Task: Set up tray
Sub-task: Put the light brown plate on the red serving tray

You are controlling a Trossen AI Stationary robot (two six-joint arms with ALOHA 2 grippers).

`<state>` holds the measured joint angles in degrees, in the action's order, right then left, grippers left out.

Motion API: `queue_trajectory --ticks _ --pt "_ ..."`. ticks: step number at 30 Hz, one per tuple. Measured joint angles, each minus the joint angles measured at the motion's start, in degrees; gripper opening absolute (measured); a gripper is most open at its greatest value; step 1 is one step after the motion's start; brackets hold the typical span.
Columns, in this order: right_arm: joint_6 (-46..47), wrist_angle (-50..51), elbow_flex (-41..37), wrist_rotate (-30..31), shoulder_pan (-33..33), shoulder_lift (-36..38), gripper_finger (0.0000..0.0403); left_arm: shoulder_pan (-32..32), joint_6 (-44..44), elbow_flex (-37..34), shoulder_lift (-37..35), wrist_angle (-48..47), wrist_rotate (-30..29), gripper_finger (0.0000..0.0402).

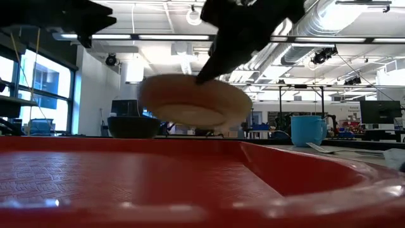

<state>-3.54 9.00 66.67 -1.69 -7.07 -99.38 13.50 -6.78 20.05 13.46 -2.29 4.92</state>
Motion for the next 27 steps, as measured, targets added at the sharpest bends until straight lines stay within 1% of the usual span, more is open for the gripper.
queue_trajectory --ticks 2,3,5,8,9,11,13,16,20,21,23,25,27 --pt "2.05 -1.22 0.0 -2.14 -3.77 -0.59 0.0002 0.0 -1.24 3.82 -0.18 -8.01 -0.11 0.0166" --pt "2.5 -2.24 0.0 -1.21 -5.71 -1.03 0.0002 -0.01 -1.72 5.31 -0.18 -10.94 -0.15 0.0166" --pt "1.47 -5.14 0.0 3.07 -9.49 -1.76 0.0002 0.0 -2.04 6.61 -0.16 -14.55 -0.19 0.0166" --pt "-2.0 -8.99 0.28 9.1 -13.87 -2.71 0.0001 0.0 -1.16 6.5 -0.11 -14.67 -0.19 0.0166" --pt "-2.3 -9.43 0.81 10.37 -14.8 -2.97 0.0001 0.0 -0.77 6.49 -0.13 -14.49 -0.33 0.0166" --pt "-1.36 -9.87 1.73 10.7 -15.83 -3.12 0.0001 0.0 -0.68 6.49 -0.14 -13.39 -0.61 0.0166" --pt "0.29 -11.98 2.43 8.71 -16.13 -3.49 0.0001 0.0 -0.57 6.48 -0.14 -12.55 -0.58 0.0166" --pt "0.63 -15.9 2.64 3.22 -16.2 -5.1 0.0001 0.0 -0.51 6.47 -0.14 -12.24 -0.56 0.0166" --pt "2.17 -19.87 2.71 -2.68 -15.05 -9.37 0.0 0.0 -0.38 6.47 -0.14 -12.08 -0.56 0.0166" --pt "2.16 -20.71 2.68 -3.88 -14.58 -10.64 0.0 0.0 -0.38 6.45 -0.14 -11.86 -0.52 0.0166" --pt "1.56 -23.23 2.99 -4.35 -13.74 -13.27 0.0 0.0 -0.38 6.45 -0.14 -11.52 -0.53 0.0166" --pt "-0.76 -24.04 5.46 -5.22 -13.07 -15.87 0.0 0.0 -0.28 6.45 -0.14 -11.15 -0.53 0.0166" --pt "-2.51 -23.43 9.66 -6.86 -12.51 -18.78 0.0 0.0 0.16 6.45 -0.14 -10.74 -0.54 0.0166"
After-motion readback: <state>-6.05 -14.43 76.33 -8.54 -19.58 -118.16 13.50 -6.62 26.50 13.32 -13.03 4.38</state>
